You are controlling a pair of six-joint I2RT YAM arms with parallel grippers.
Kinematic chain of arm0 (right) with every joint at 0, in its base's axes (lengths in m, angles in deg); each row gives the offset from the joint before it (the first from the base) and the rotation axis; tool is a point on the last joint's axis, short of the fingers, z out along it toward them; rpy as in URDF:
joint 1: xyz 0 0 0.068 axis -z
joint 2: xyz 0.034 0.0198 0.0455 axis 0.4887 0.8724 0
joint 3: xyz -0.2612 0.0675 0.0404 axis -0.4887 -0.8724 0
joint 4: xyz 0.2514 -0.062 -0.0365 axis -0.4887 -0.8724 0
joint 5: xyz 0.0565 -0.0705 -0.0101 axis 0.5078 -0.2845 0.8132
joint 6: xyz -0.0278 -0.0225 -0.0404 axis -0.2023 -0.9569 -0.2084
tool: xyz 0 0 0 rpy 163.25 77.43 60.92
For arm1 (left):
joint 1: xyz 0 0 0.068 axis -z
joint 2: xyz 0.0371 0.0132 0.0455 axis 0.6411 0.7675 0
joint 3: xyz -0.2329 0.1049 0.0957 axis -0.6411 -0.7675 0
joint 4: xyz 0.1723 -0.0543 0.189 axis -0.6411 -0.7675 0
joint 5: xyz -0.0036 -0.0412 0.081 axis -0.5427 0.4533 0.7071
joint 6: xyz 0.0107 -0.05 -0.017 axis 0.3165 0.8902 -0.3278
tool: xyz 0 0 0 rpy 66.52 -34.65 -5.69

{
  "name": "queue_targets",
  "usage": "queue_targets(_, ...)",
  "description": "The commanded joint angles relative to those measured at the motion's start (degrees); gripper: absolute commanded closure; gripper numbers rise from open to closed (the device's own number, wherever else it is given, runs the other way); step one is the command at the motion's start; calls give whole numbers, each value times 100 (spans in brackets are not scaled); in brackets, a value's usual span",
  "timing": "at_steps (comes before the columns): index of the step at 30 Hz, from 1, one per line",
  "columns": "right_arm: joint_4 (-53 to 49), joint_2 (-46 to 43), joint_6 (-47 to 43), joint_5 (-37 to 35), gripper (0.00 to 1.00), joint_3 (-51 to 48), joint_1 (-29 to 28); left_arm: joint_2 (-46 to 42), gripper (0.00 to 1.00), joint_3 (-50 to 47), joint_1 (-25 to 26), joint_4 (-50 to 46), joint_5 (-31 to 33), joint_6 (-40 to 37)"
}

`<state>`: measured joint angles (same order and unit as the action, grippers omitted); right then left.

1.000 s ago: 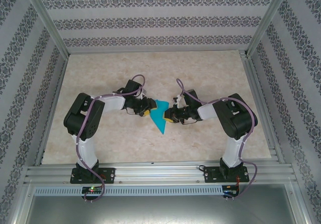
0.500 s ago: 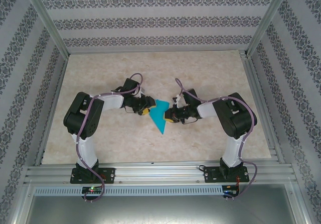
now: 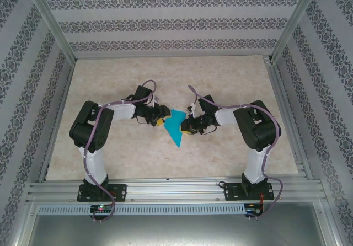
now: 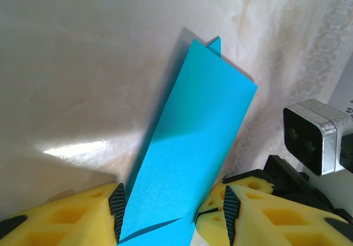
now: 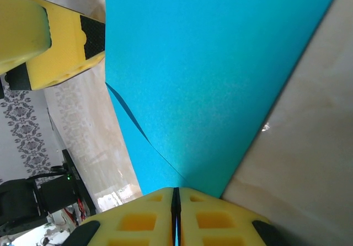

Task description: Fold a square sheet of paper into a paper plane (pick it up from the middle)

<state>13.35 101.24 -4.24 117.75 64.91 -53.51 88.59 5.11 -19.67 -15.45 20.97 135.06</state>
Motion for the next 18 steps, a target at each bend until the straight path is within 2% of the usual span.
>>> queue_targets(1,-402,501,-286,-1149,89,-163,13,26,46,-76,-79,11,-11,-3)
queue_targets(5,-440,492,-339,-1164,89,-148,82,-11,46,-119,-103,-21,25,1)
queue_targets(11,-715,458,-694,-993,89,-5,101,-282,45,-115,-105,-374,472,-190)
queue_targets(18,-1511,163,-1626,-859,89,431,-58,-777,44,-230,-101,-815,1192,-355)
